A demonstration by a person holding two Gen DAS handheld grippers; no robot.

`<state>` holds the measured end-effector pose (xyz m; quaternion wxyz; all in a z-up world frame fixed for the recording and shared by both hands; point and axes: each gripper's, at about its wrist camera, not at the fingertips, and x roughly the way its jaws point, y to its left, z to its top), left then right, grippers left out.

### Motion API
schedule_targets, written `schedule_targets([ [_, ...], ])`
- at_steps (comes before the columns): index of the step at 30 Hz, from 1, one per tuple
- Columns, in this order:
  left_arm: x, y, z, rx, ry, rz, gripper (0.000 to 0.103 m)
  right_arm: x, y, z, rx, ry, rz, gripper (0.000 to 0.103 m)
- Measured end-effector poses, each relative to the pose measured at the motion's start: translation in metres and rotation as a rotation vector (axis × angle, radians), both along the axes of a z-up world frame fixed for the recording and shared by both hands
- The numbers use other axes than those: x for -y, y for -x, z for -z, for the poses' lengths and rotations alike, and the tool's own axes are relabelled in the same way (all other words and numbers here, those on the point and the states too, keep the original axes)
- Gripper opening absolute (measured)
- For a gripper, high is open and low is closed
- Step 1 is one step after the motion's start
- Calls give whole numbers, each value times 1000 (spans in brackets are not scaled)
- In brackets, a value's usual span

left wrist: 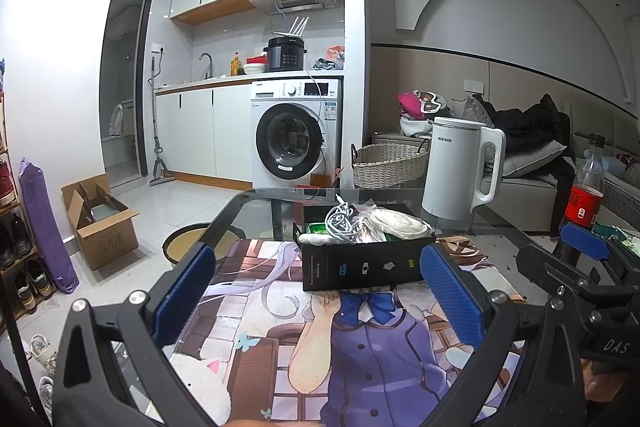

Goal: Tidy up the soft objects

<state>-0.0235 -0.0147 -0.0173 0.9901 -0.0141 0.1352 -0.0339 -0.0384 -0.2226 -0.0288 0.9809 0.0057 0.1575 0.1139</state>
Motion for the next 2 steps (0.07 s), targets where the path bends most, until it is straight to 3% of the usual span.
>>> schedule_targets([
  [2, 0, 0, 0, 0, -3, -4, 103, 1, 0, 0, -1, -1, 2, 102],
])
